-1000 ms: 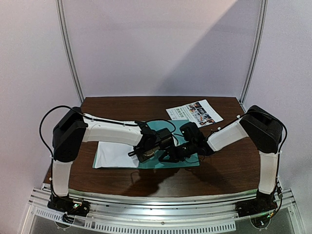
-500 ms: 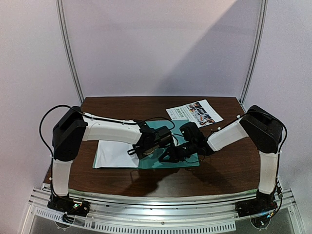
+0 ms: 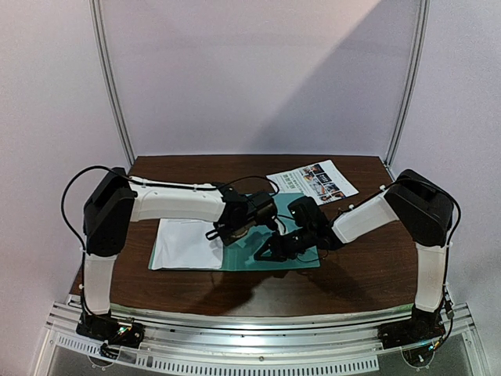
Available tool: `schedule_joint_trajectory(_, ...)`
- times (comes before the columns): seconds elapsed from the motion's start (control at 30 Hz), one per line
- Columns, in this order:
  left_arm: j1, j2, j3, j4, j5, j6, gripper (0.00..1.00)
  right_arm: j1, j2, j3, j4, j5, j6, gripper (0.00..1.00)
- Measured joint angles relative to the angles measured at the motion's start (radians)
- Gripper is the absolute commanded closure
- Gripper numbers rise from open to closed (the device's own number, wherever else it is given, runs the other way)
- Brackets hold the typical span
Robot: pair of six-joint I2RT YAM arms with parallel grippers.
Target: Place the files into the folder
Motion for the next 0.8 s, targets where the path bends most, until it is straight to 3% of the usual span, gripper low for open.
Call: schedule_joint_trajectory(0.8, 0.163, 0.061, 0.131, 0.037, 0.107, 0.048, 0.35, 0.006, 0.009, 0.004, 0.014, -0.004, 0.001, 1.0)
